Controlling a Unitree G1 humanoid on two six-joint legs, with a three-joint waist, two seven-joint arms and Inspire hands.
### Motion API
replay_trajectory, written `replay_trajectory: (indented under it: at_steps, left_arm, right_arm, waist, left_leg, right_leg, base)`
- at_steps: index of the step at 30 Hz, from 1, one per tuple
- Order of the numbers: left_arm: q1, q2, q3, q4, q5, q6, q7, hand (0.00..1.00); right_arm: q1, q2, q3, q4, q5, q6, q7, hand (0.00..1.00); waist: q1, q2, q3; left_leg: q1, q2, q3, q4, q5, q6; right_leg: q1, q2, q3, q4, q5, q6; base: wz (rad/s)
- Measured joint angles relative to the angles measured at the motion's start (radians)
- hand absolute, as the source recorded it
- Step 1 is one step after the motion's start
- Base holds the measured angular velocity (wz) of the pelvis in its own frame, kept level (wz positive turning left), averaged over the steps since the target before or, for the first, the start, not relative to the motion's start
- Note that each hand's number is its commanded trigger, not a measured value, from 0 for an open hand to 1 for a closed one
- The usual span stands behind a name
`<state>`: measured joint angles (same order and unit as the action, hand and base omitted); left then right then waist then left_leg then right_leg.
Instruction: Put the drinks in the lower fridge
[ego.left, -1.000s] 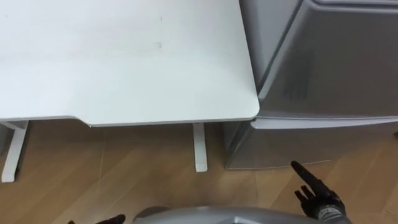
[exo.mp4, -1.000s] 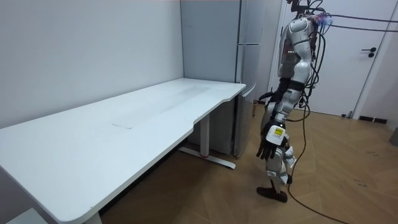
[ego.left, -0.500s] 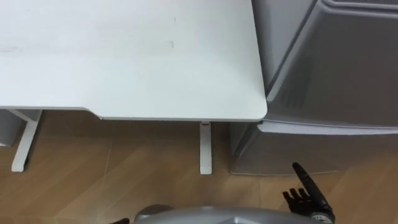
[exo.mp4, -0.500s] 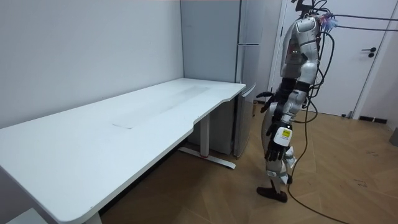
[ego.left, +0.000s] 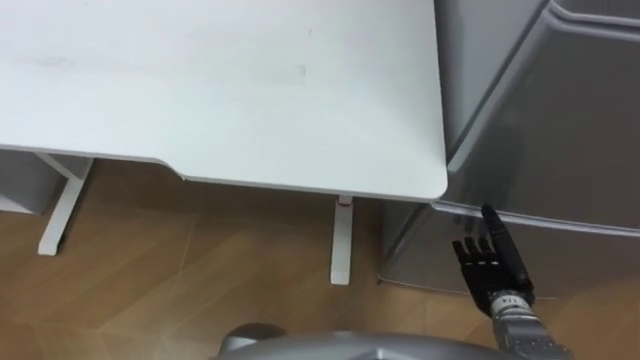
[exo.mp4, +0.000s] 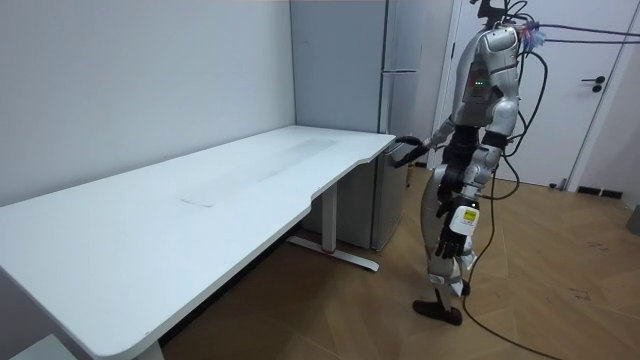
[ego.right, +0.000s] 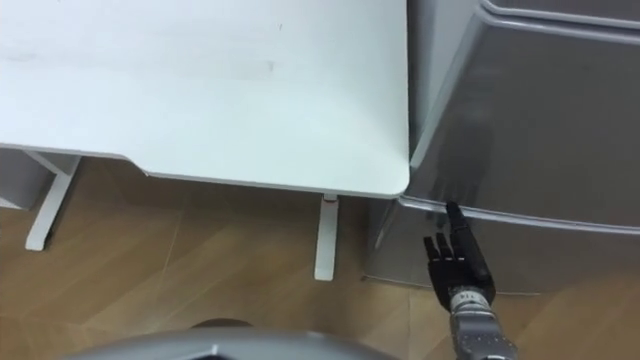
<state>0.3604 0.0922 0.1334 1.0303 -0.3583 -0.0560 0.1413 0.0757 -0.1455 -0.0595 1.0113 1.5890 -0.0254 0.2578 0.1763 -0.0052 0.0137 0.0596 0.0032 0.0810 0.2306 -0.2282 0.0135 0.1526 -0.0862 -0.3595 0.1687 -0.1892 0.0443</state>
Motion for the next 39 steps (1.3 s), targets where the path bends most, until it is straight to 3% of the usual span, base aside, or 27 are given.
replay_trajectory:
  at_steps: [4,13,20,23,26,28,30,32,33,39]
  left_arm:
    - [0.006,-0.003,-0.021,0.001,0.039,0.024,0.004,0.00]
    - [0.009,-0.001,-0.036,-0.003,0.093,0.082,-0.012,0.00]
    - [0.014,-0.003,-0.019,-0.017,0.161,0.095,-0.046,0.00]
    - [0.024,-0.004,-0.018,-0.017,0.174,0.095,-0.049,0.00]
    - [0.026,0.000,-0.017,-0.017,0.175,0.093,-0.049,0.00]
    - [0.025,0.010,-0.019,-0.015,0.174,0.090,-0.044,0.00]
    - [0.023,0.013,-0.019,-0.019,0.175,0.090,-0.043,0.00]
    - [0.016,0.012,-0.017,-0.019,0.180,0.090,-0.043,0.00]
    - [0.013,0.014,-0.016,-0.017,0.182,0.089,-0.043,0.00]
    - [-0.013,0.019,-0.014,0.010,0.233,0.093,-0.042,0.00]
  right_arm:
    - [-0.009,0.000,0.004,-0.004,0.032,-0.005,0.000,0.00]
    - [-0.007,-0.004,0.027,-0.039,0.088,-0.018,-0.042,0.00]
    - [-0.007,-0.008,0.025,-0.054,0.083,-0.027,-0.061,0.00]
    - [-0.007,-0.018,0.027,-0.047,0.013,-0.018,-0.058,0.00]
    - [-0.007,-0.030,0.040,-0.018,-0.073,-0.016,-0.040,0.00]
    - [-0.015,-0.033,0.044,0.069,-0.176,-0.016,-0.003,0.00]
    - [-0.017,-0.036,0.061,0.142,-0.249,-0.009,0.004,0.00]
    - [-0.017,-0.035,0.064,0.191,-0.355,0.007,0.009,0.00]
    - [-0.012,-0.036,0.068,0.222,-0.427,0.015,0.009,0.00]
    - [0.029,-0.036,0.088,0.323,-0.779,0.050,-0.005,0.00]
  waist:
    - [0.007,0.006,0.0070]
    - [0.009,0.009,0.0023]
    - [-0.012,0.013,0.0017]
    - [-0.030,0.007,0.0019]
    - [-0.039,0.000,-0.0043]
    - [-0.062,-0.019,-0.0092]
    - [-0.062,-0.031,-0.0132]
    - [-0.065,-0.033,-0.0117]
    - [-0.066,-0.042,-0.0065]
    - [-0.077,-0.039,-0.0024]
  left_leg:
    - [0.001,0.000,-0.001,-0.006,0.000,0.000]
    - [-0.005,-0.001,-0.012,0.008,0.000,0.000]
    - [-0.016,-0.006,-0.032,0.012,0.007,0.002]
    - [-0.017,-0.009,-0.037,0.011,0.007,0.002]
    - [-0.017,-0.011,-0.034,0.009,0.008,0.002]
    - [-0.013,-0.016,-0.053,0.014,0.008,0.002]
    - [-0.016,-0.017,-0.061,0.019,0.008,0.002]
    - [-0.024,-0.017,-0.065,0.024,0.007,0.002]
    - [-0.025,-0.017,-0.066,0.024,0.007,0.002]
    - [-0.016,-0.018,-0.077,0.017,0.005,0.003]
  right_leg:
    - [0.000,0.000,0.002,0.000,0.000,0.000]
    - [0.006,0.000,-0.005,0.002,0.000,0.000]
    - [0.006,-0.002,-0.013,0.002,0.000,0.000]
    - [0.007,-0.003,-0.015,-0.002,-0.002,0.002]
    - [0.009,-0.003,-0.014,-0.010,-0.003,0.003]
    - [0.024,-0.003,-0.031,-0.020,-0.004,0.005]
    - [0.024,-0.003,-0.028,-0.019,-0.006,0.007]
    - [0.025,-0.002,-0.027,-0.018,-0.006,0.007]
    - [0.026,-0.002,-0.026,-0.018,-0.005,0.007]
    - [0.037,0.000,-0.001,-0.018,-0.005,0.007]
  base:
    - [0.00]
    - [0.02]
    - [0.09]
    - [0.04]
    - [0.03]
    - [0.25]
    - [0.19]
    - [0.09]
    - [0.04]
    - [0.02]
